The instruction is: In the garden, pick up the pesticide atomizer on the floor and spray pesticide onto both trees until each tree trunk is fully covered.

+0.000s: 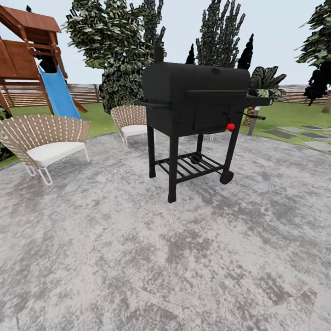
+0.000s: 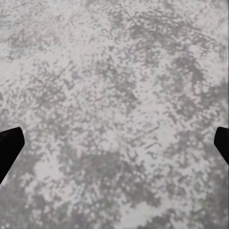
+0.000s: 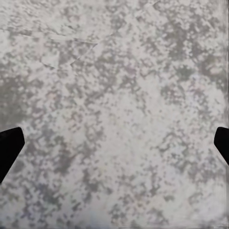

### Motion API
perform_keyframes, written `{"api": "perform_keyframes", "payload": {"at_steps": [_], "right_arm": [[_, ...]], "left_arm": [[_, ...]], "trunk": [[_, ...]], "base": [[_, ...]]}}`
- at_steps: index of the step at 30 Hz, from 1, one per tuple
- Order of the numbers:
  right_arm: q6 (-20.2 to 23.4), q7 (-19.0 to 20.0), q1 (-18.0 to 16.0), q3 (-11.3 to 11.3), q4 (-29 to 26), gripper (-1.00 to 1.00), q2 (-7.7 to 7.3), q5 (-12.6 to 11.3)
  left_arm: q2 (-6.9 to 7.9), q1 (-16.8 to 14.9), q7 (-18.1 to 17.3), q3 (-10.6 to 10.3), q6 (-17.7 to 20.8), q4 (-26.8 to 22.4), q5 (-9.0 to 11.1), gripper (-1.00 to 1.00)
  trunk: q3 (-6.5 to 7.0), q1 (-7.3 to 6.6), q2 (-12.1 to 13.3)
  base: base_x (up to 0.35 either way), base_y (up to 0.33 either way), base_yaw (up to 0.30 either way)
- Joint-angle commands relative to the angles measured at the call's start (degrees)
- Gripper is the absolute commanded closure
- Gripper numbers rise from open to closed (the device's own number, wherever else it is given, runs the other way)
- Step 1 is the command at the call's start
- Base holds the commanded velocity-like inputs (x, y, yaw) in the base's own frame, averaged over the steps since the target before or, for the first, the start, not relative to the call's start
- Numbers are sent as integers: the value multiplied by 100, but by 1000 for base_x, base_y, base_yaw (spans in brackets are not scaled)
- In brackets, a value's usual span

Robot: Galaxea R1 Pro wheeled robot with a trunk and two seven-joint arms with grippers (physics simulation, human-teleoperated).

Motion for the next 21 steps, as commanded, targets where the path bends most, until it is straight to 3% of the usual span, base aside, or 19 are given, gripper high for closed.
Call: {"api": "perform_keyframes", "payload": {"at_steps": [1,6,13,21], "right_arm": [[-16,1,-4,-4,4,-100,1,2],[-16,-9,-4,-4,4,-100,1,-1],[-16,-16,-4,-4,4,-100,1,2],[-16,-17,-4,-4,4,-100,1,2]], "left_arm": [[-2,-2,2,7,-17,3,7,-100],[-12,-2,9,20,19,3,7,-100],[-5,-3,-40,9,46,3,200,-100],[-1,-2,-67,-18,13,3,211,-100]], "trunk": [[-5,-1,-2],[-5,-1,-2],[-5,-1,-2],[-5,-1,-2]], "base": [[9,16,-275],[2,4,-291],[0,0,-300],[0,0,-300]]}}
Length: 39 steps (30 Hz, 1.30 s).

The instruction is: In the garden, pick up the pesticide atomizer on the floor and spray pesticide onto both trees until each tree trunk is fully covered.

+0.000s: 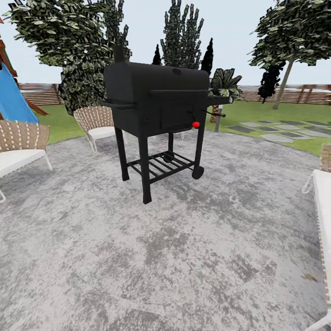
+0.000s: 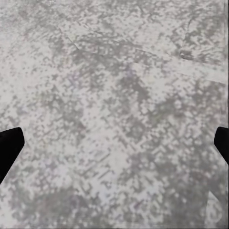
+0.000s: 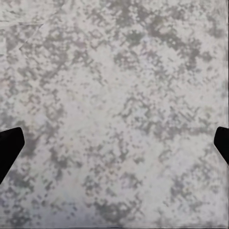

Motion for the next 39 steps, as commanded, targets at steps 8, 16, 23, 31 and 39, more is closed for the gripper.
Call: {"api": "perform_keyframes", "payload": {"at_steps": [8,16,23,31,39], "right_arm": [[-16,-1,-4,-3,4,-100,3,3],[-16,-1,-4,-3,4,-100,2,3],[-16,-1,-4,-3,13,-100,4,2],[-16,-1,-4,-3,13,-100,1,2],[-16,-1,-4,-3,13,-100,1,1]], "left_arm": [[4,-1,-7,-1,-17,3,33,-100],[4,-1,-7,-1,-42,4,33,-100],[12,-1,-7,-1,-35,3,33,-100],[15,-1,-7,-1,-37,5,33,-100],[15,-1,-7,-1,-44,3,33,-100]], "trunk": [[-5,-1,-2],[-5,-1,-2],[-5,-1,-2],[-5,-1,-2],[-5,-1,-2]], "base": [[0,0,-300],[0,0,-300],[5,5,-300],[151,148,-300],[235,236,-300]]}}
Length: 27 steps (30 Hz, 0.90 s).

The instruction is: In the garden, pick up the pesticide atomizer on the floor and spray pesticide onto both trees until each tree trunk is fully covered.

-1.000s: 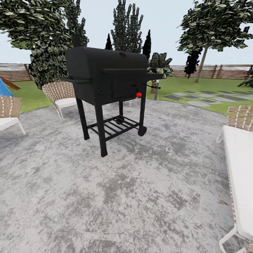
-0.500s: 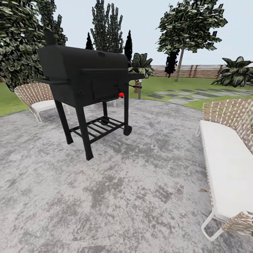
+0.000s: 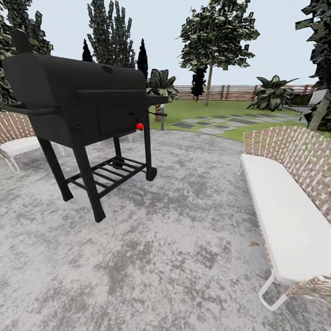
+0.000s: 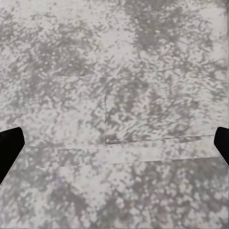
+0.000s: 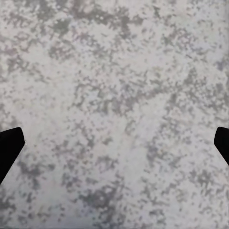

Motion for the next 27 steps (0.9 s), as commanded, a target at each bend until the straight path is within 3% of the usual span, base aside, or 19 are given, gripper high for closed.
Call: {"api": "perform_keyframes", "payload": {"at_steps": [1,27], "right_arm": [[-15,-1,-3,-5,2,-100,2,3],[-7,17,-3,-13,-25,-100,-8,4]], "left_arm": [[2,-2,-5,-1,-16,5,27,-100],[1,-2,-2,-1,-22,4,27,-100]], "trunk": [[-5,1,-2],[-5,1,-2]], "base": [[236,252,-300],[216,240,-291]]}}
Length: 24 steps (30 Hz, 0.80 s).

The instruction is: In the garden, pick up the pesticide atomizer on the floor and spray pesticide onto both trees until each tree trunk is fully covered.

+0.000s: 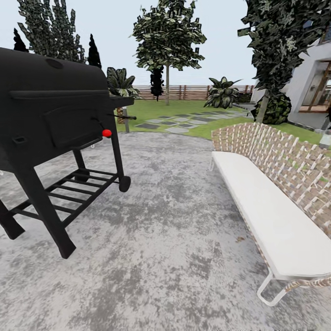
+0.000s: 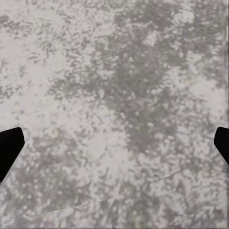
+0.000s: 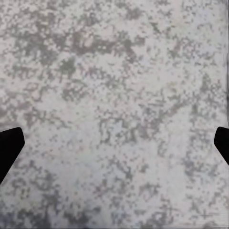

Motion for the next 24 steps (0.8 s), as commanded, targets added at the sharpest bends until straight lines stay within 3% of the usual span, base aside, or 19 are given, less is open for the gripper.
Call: {"api": "perform_keyframes", "payload": {"at_steps": [1,11,24], "right_arm": [[-15,1,-3,-4,3,-100,1,2],[-19,-25,-3,9,16,-100,8,2],[-36,25,-3,63,265,-100,36,28]], "left_arm": [[0,-1,-4,0,-18,3,27,-100],[-4,-1,-8,0,12,3,27,-100],[0,-1,61,0,5,11,27,-100]], "trunk": [[-5,-1,-2],[-5,-1,-2],[-5,-1,-2]], "base": [[43,46,-278],[115,61,-224],[303,132,-20]]}}
